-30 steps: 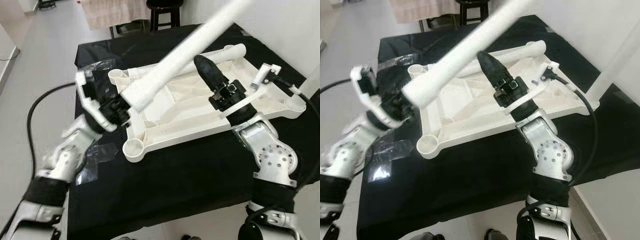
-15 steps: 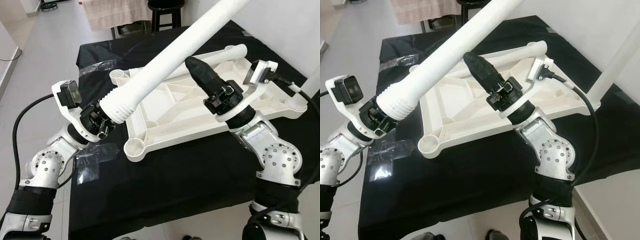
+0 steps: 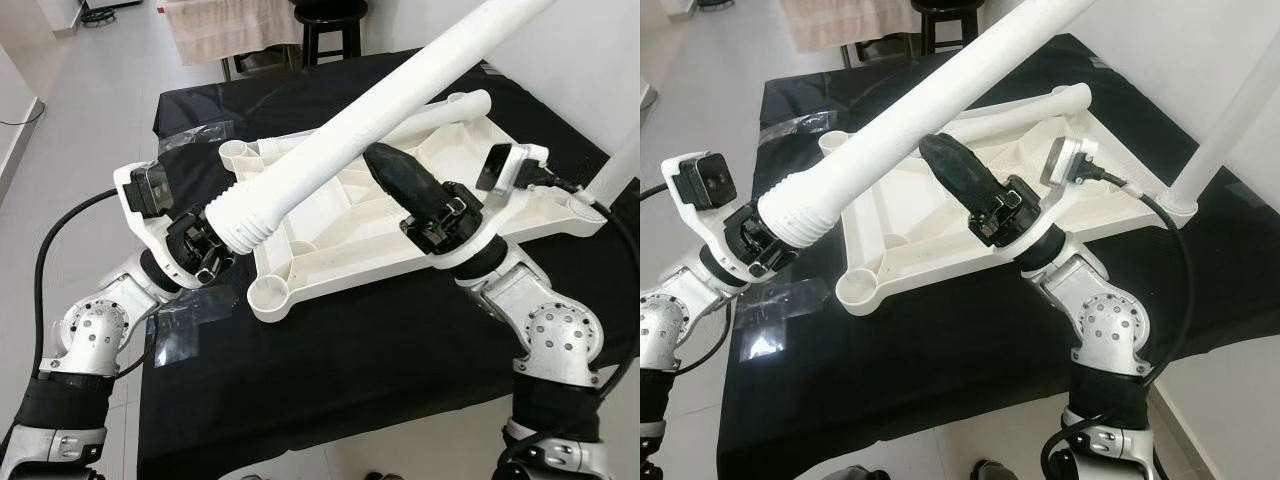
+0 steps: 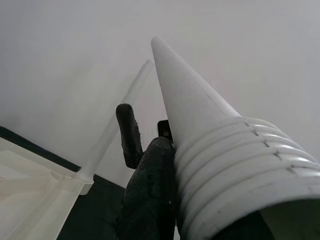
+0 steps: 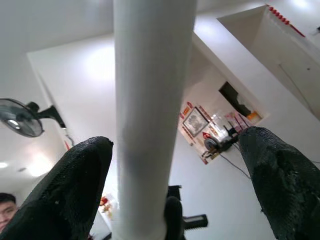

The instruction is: Building children table

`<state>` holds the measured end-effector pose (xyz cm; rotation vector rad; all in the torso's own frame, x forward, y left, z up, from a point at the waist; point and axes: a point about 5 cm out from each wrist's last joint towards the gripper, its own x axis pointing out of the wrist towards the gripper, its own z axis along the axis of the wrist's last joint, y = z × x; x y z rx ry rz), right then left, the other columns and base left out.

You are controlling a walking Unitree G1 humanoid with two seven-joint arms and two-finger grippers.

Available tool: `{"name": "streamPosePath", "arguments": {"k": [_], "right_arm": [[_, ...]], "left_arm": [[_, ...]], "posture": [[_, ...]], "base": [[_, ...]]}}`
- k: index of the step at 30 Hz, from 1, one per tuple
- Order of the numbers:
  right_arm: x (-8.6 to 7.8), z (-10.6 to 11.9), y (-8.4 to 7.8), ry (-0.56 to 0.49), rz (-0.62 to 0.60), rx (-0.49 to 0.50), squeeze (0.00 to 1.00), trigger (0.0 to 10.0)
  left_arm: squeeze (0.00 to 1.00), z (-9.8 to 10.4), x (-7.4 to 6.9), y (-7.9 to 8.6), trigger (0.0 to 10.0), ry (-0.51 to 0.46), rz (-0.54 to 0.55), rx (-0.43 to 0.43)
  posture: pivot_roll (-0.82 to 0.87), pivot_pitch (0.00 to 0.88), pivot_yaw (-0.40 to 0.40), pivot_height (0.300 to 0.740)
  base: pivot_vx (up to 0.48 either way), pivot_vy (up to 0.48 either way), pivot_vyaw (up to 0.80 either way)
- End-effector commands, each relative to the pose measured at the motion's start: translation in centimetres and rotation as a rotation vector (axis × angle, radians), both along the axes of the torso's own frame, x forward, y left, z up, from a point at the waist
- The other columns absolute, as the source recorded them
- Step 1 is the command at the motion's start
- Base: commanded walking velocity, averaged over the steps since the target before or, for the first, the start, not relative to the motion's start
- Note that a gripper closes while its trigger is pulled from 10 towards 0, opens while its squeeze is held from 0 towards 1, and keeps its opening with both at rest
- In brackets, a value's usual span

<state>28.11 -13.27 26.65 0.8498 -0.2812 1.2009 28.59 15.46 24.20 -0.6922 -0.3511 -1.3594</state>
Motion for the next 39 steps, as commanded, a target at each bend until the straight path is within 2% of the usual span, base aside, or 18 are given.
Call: {"name": "streamPosePath", "arguments": {"k": [1,8,15,20,25,26,27,28,39], "right_arm": [[-0.6,0.7,0.8,-0.034,0.053,0.0,0.0,10.0],[-1.0,0.9,2.0,-0.055,0.097,-0.018,0.0,10.0],[-0.5,0.8,4.7,0.001,0.085,-0.055,0.0,10.0],[-0.4,0.9,5.4,0.011,0.093,-0.033,0.0,10.0],[-0.4,1.1,5.6,0.013,0.102,-0.02,0.0,10.0],[-0.5,1.1,5.6,0.014,0.114,-0.007,0.0,4.2],[-0.5,1.1,5.6,0.014,0.114,-0.007,0.0,4.2],[-0.6,1.1,5.5,0.02,0.127,0.011,0.0,0.0],[-1.2,0.3,5.6,0.026,0.161,0.0,0.0,0.0]], "left_arm": [[0.0,-0.1,-0.3,-0.3,10.0,-0.011,-0.01,0.017],[0.0,-0.5,-0.3,-0.8,10.0,0.006,-0.004,0.023],[0.0,-2.1,-0.3,-2.3,10.0,0.021,-0.003,0.126],[0.0,-2.9,-0.9,-3.4,10.0,0.025,-0.054,0.167],[0.0,-3.3,-1.1,-3.8,10.0,0.028,-0.071,0.181],[0.0,-3.5,-1.1,-3.9,10.0,0.029,-0.07,0.185],[0.0,-3.5,-1.1,-3.9,10.0,0.029,-0.07,0.185],[0.0,-3.5,-1.1,-3.9,10.0,0.029,-0.063,0.186],[0.0,-3.3,-0.9,-3.6,10.0,0.021,-0.046,0.179]], "posture": [[0.02,0.129,0.013,0.74],[0.02,0.127,0.012,0.74],[0.02,0.125,0.012,0.74],[0.02,0.124,0.011,0.74],[0.02,0.125,0.011,0.74],[0.02,0.125,0.011,0.74],[0.02,0.125,0.011,0.74],[0.02,0.125,0.01,0.74],[0.03,0.121,0.01,0.74]], "base": [[0.0,0.0,0.0],[0.0,0.0,0.0],[0.0,0.0,0.0],[0.0,0.0,0.0],[0.0,0.0,0.0],[0.0,0.0,0.0],[0.0,0.0,0.0],[0.0,0.0,0.0],[0.0,0.0,0.0]]}}
